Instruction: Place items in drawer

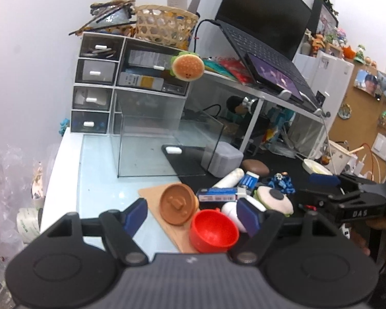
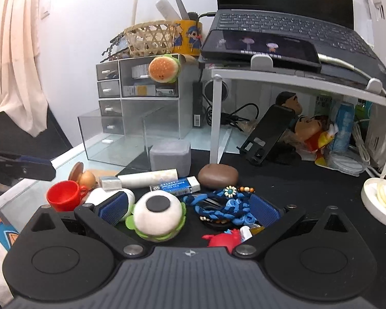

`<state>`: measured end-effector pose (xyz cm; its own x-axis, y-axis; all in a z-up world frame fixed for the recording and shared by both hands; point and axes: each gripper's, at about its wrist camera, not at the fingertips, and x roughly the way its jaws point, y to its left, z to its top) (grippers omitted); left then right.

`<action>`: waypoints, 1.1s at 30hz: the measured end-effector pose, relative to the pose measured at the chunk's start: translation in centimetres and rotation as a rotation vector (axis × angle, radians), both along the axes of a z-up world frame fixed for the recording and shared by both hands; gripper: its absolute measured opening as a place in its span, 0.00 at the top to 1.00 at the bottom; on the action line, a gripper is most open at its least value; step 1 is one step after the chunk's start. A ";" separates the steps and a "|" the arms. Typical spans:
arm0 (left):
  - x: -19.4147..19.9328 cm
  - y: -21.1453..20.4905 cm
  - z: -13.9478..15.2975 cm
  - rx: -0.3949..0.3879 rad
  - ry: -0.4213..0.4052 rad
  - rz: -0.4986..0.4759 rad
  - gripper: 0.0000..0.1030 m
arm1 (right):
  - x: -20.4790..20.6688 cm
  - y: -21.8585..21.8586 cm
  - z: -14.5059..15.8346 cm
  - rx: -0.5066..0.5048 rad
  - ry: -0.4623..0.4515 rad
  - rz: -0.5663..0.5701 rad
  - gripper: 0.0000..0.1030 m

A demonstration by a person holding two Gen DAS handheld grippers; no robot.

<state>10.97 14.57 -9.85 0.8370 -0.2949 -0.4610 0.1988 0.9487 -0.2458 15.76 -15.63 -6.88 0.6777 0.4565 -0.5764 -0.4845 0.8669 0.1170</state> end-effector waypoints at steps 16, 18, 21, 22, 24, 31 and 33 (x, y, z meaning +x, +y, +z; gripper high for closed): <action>-0.6 -0.6 -0.2 0.058 -0.021 -0.011 0.23 | 0.8 1.9 2.8 -0.058 0.082 0.016 0.00; -0.7 -0.9 0.1 0.073 -0.035 -0.002 0.23 | 0.9 2.1 2.7 -0.067 0.107 0.032 0.00; -0.6 -1.3 0.4 0.087 -0.046 -0.007 0.23 | 1.1 2.4 2.5 -0.071 0.163 0.062 0.00; -0.6 -1.4 0.4 0.090 -0.046 -0.010 0.23 | 1.2 2.4 2.4 -0.062 0.184 0.072 0.00; -0.6 -1.7 0.4 0.101 -0.044 -0.008 0.23 | 1.0 2.4 2.3 -0.060 0.189 0.082 0.00; -0.4 -2.1 0.3 0.121 -0.035 -0.011 0.23 | 2.0 3.0 2.8 -0.098 0.163 0.075 0.00; -0.2 -1.9 0.2 0.118 -0.030 -0.008 0.23 | 2.5 3.0 3.0 -0.100 0.161 0.071 0.01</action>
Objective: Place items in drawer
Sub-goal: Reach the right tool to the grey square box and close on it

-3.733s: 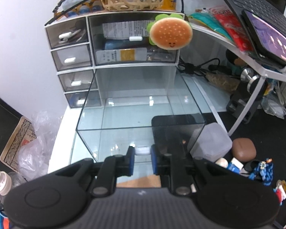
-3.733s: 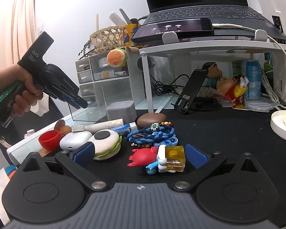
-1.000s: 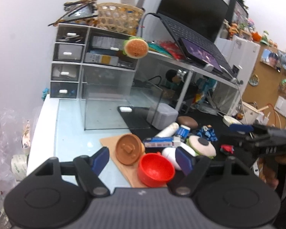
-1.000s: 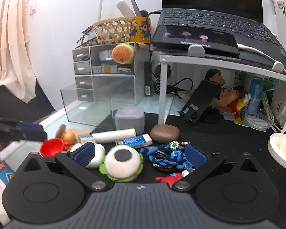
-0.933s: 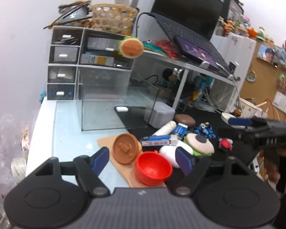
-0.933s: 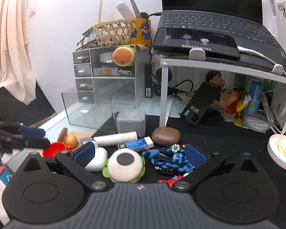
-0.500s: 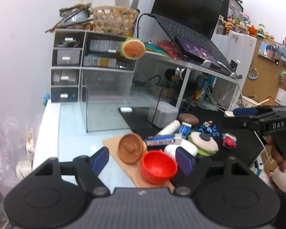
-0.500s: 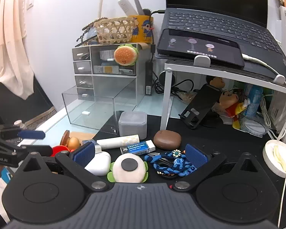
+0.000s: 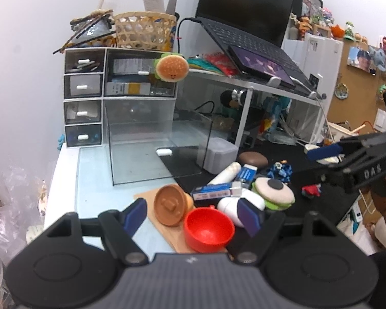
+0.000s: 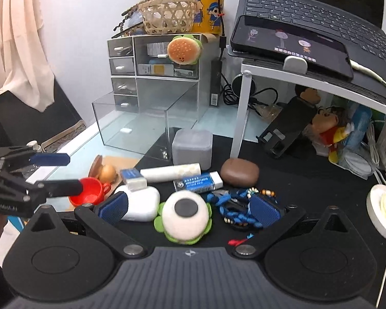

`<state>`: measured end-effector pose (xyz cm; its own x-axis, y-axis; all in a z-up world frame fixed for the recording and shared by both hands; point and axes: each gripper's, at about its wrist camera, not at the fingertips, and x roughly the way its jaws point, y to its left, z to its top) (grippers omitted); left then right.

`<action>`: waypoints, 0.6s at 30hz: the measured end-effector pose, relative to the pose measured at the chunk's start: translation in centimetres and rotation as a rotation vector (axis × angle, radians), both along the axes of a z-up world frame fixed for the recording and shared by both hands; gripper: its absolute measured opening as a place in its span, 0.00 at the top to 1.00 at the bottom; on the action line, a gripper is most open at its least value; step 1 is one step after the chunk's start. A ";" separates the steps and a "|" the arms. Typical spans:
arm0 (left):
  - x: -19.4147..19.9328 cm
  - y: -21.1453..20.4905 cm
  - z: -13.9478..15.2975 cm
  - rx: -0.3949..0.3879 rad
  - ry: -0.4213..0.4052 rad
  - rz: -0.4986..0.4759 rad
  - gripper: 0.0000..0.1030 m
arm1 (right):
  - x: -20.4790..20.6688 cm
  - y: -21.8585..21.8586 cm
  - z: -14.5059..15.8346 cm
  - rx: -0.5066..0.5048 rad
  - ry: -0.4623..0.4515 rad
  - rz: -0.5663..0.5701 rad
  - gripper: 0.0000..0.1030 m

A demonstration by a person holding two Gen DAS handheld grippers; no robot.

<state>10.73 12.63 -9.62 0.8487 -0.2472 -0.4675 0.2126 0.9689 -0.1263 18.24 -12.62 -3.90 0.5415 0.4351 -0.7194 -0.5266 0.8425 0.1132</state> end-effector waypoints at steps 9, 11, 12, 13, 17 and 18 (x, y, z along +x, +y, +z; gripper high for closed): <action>0.7 0.6 -0.8 -0.031 0.019 -0.014 0.23 | 2.0 1.3 0.0 -0.006 0.008 0.019 0.19; 0.8 0.7 -0.9 -0.046 0.019 -0.019 0.23 | 2.4 1.7 -0.1 -0.007 0.011 0.028 0.19; 0.8 0.8 -0.9 -0.056 0.020 -0.019 0.23 | 2.6 1.9 -0.2 -0.007 0.013 0.032 0.19; 0.8 0.9 -0.9 -0.066 0.021 -0.018 0.23 | 2.8 2.2 -0.2 -0.008 0.015 0.036 0.19; 0.6 1.1 -0.8 -0.068 0.004 0.013 0.23 | 3.6 2.8 -0.7 0.001 0.018 0.036 0.19; 0.6 1.2 -0.8 -0.065 0.003 0.017 0.23 | 3.8 2.9 -1.0 0.006 0.017 0.031 0.19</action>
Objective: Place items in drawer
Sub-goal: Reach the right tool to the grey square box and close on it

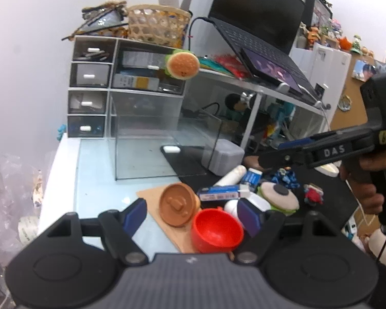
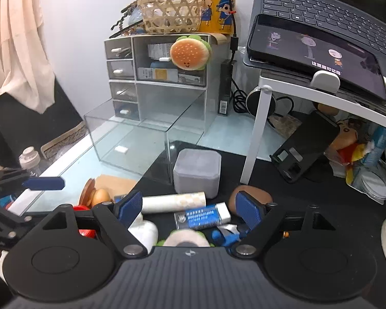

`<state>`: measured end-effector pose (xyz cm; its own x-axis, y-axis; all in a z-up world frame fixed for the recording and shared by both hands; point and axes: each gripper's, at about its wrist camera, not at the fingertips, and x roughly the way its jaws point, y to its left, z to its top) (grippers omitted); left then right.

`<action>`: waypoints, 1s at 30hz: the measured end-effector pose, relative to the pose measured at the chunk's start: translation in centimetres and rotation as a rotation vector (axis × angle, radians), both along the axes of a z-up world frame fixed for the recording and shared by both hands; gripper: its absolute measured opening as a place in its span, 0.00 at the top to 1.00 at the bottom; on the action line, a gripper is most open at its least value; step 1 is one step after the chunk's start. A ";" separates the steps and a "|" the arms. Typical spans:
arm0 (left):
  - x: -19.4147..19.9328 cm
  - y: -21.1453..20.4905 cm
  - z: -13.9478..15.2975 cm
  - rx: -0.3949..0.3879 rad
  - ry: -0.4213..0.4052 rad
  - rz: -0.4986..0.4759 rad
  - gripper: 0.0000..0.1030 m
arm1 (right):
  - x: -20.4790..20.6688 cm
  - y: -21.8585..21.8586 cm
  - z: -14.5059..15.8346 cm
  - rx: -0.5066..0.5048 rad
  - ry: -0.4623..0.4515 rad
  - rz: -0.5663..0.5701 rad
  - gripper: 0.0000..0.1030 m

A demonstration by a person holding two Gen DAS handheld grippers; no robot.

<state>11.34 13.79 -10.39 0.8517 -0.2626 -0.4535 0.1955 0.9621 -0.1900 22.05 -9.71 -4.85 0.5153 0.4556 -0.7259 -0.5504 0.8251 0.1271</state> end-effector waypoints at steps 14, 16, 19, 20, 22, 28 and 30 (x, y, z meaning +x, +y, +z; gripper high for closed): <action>0.2 1.5 -0.1 -0.021 -0.007 0.027 0.23 | 3.5 2.9 -2.4 -0.068 0.006 -0.015 0.27; 0.2 1.7 -0.1 -0.023 -0.007 0.030 0.23 | 3.9 3.1 -2.7 -0.070 0.016 -0.021 0.28; 0.3 1.8 -0.1 -0.018 -0.008 0.033 0.23 | 4.5 3.3 -3.2 -0.071 0.030 -0.030 0.29; 0.3 1.9 -0.1 -0.022 -0.007 0.034 0.23 | 4.5 3.3 -3.3 -0.072 0.031 -0.031 0.30; 0.4 2.1 -0.2 -0.029 -0.006 0.036 0.23 | 4.7 3.4 -3.4 -0.075 0.033 -0.031 0.31; 0.4 2.2 -0.3 -0.036 -0.005 0.039 0.23 | 5.0 3.6 -3.7 -0.085 0.040 -0.033 0.37; 0.4 2.2 -0.3 -0.036 -0.004 0.037 0.23 | 5.2 3.7 -3.8 -0.088 0.042 -0.033 0.37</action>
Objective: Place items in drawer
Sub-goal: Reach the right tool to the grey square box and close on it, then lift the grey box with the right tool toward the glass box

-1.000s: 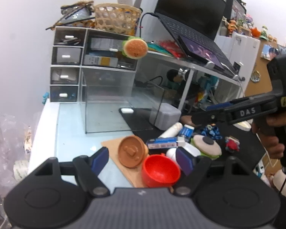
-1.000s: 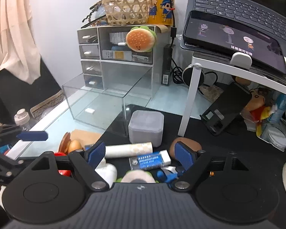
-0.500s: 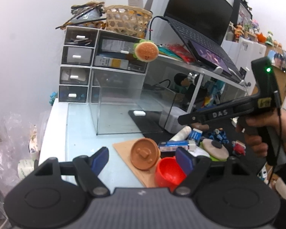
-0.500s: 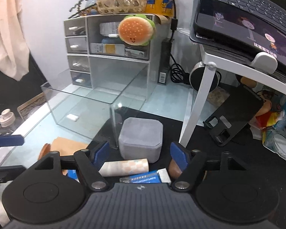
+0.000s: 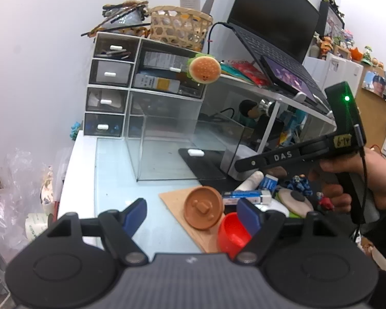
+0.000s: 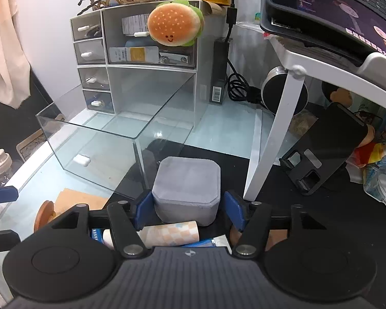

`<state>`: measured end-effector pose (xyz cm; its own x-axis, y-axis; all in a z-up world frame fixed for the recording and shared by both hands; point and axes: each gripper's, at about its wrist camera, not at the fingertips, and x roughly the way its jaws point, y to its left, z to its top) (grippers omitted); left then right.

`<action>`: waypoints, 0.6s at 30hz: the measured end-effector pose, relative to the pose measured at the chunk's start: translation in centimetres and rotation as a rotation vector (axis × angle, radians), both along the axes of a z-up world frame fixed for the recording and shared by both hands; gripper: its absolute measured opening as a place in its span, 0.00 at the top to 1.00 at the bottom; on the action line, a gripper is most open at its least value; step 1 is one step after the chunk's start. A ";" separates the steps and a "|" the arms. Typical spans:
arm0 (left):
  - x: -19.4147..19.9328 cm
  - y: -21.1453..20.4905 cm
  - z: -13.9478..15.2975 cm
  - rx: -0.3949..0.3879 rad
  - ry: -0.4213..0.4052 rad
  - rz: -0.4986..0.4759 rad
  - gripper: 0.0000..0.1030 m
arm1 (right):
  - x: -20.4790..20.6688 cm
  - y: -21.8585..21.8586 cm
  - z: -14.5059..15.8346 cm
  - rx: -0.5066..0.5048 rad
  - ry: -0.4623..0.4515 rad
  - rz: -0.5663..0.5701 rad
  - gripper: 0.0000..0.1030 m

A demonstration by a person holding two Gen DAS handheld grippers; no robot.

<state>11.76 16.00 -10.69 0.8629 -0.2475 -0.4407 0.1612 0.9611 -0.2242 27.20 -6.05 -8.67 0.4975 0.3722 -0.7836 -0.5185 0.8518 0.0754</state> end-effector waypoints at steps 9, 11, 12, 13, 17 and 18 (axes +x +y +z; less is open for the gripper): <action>0.1 0.0 -0.2 0.003 0.006 0.000 0.23 | 0.6 0.3 -0.5 -0.014 0.010 -0.002 0.37; 0.1 -0.1 -0.2 0.004 0.007 0.001 0.23 | 0.7 0.4 -0.6 -0.018 0.012 -0.003 0.37; 0.1 0.0 -0.2 0.004 0.007 0.002 0.23 | 0.7 0.4 -0.6 -0.019 0.013 -0.003 0.37; 0.1 0.0 -0.2 0.005 0.008 0.004 0.23 | 0.8 0.5 -0.7 -0.021 0.014 -0.003 0.37; 0.1 0.2 -0.2 0.002 0.008 0.010 0.23 | 0.8 0.8 -0.5 -0.034 0.009 -0.006 0.38; 0.0 0.2 -0.2 0.002 0.009 0.010 0.23 | 0.6 0.8 -0.3 -0.043 0.000 -0.007 0.38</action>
